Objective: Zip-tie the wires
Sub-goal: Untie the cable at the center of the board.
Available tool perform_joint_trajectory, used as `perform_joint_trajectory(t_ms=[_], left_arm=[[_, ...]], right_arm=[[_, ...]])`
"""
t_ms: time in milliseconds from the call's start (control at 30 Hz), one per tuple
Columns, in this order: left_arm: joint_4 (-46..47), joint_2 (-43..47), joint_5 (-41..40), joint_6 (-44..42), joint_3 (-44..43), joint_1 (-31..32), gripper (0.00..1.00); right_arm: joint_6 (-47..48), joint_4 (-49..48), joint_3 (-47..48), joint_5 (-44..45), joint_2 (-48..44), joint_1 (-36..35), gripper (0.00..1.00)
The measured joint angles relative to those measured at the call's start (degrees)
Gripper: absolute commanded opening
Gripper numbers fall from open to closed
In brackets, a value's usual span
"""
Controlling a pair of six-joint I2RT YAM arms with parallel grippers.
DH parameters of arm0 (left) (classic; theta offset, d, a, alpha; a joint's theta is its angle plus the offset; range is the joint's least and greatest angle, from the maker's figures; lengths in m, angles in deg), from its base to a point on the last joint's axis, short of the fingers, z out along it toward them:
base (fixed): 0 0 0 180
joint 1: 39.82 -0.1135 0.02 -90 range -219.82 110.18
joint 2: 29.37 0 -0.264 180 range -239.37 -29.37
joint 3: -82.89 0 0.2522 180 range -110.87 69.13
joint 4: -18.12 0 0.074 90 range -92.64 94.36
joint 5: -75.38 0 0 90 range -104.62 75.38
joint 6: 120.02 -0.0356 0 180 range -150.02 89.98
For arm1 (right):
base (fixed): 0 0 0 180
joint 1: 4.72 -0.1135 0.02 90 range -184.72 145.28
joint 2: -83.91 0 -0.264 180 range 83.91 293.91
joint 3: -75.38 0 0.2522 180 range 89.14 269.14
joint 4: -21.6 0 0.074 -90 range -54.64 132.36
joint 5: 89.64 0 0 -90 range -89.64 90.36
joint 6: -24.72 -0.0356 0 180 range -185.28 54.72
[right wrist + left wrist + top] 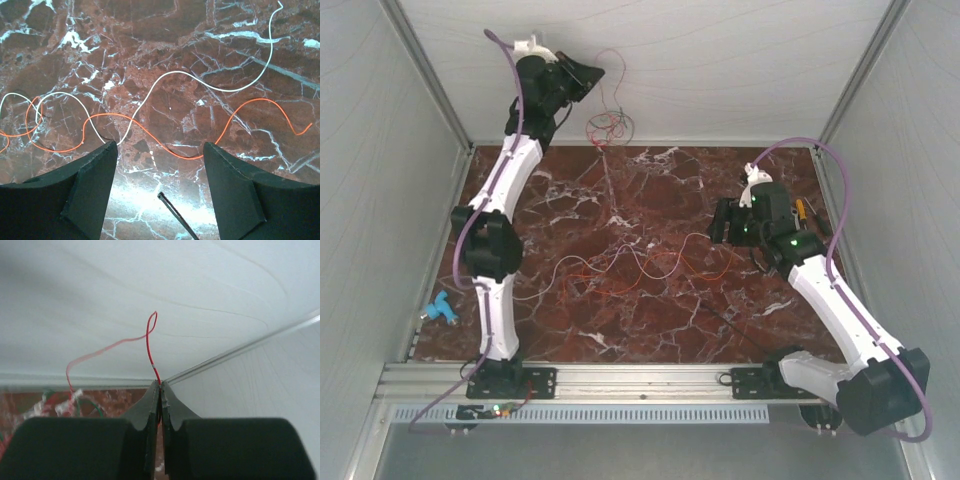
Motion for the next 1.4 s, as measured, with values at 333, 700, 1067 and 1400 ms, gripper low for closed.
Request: perform_joint_trajectory(t_ms=[333,700,1067,1400], left_arm=[[11.3,7.6,3.6,-10.6,6.0,2.3,0.0],[12.7,8.0,3.6,-7.8,13.4,2.8,0.0],[12.3,8.3,3.7,-6.2,11.8,3.3,0.0],[10.4,9.5,4.9,-4.0,9.4,3.5,0.0]], right_arm=[[1.4,-6.1,-0.7,-4.2,-1.2,0.0,0.67],[5.2,-33.7,3.4,-20.8,10.0,-3.2,0.66],[2.4,-54.4,28.7,-21.2,39.9,-6.3,0.61],[0.9,-57.4,49.4,-19.6,57.3,-7.0,0.6]])
